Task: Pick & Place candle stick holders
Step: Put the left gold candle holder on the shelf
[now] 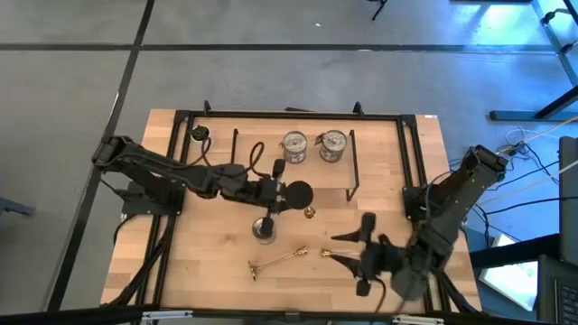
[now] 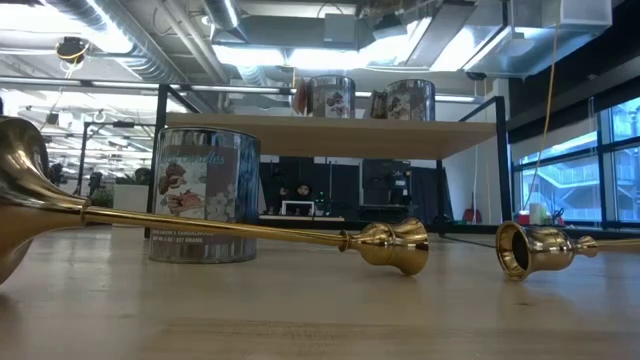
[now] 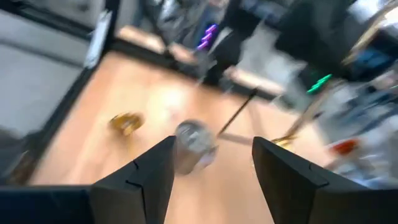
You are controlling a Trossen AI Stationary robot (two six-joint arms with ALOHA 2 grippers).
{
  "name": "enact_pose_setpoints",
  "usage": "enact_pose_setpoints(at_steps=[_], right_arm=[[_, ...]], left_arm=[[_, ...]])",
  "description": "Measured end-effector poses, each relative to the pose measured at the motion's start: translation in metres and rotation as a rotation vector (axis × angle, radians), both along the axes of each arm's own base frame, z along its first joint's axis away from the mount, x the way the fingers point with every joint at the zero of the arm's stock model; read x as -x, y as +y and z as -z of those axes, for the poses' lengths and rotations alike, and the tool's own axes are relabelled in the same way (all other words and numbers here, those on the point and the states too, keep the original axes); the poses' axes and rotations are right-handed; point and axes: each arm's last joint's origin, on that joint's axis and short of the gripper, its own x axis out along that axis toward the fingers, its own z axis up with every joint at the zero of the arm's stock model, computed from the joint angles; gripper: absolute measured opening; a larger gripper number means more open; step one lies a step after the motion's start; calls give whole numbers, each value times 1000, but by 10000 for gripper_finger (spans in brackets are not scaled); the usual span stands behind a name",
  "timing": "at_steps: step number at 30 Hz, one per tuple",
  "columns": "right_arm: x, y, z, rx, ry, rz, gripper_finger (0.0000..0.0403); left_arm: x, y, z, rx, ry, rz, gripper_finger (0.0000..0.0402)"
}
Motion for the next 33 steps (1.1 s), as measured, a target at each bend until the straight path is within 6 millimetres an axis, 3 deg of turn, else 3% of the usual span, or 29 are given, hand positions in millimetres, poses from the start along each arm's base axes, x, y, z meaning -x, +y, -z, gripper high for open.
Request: enact_pose_setpoints(at_steps=[7, 10, 12, 15, 19, 24, 28, 33], right_arm=[[-28, -26, 14, -11, 186, -161, 213], [-35, -47, 9, 8, 226, -179, 213], [-37, -68, -2, -28, 222, -205, 213], [-31, -100, -15, -126, 129, -356, 209], [-10, -140, -9, -222, -127, -478, 200], [13, -190, 13, -303, -399, -203, 194], [21, -201, 17, -327, -425, -173, 193], [20, -194, 20, -357, -376, -368, 193]], left_arm=[[11, 7, 3, -10, 26, -25, 12], [10, 16, 9, -17, 75, -49, 12], [15, 24, 0, -17, 45, -55, 12], [21, 30, -9, -29, 19, -69, 12], [20, 32, -1, -50, 83, -70, 12], [20, 31, 1, -36, 103, -44, 12], [20, 35, 1, 0, 102, 9, 12], [19, 44, 0, 6, 96, -21, 12]])
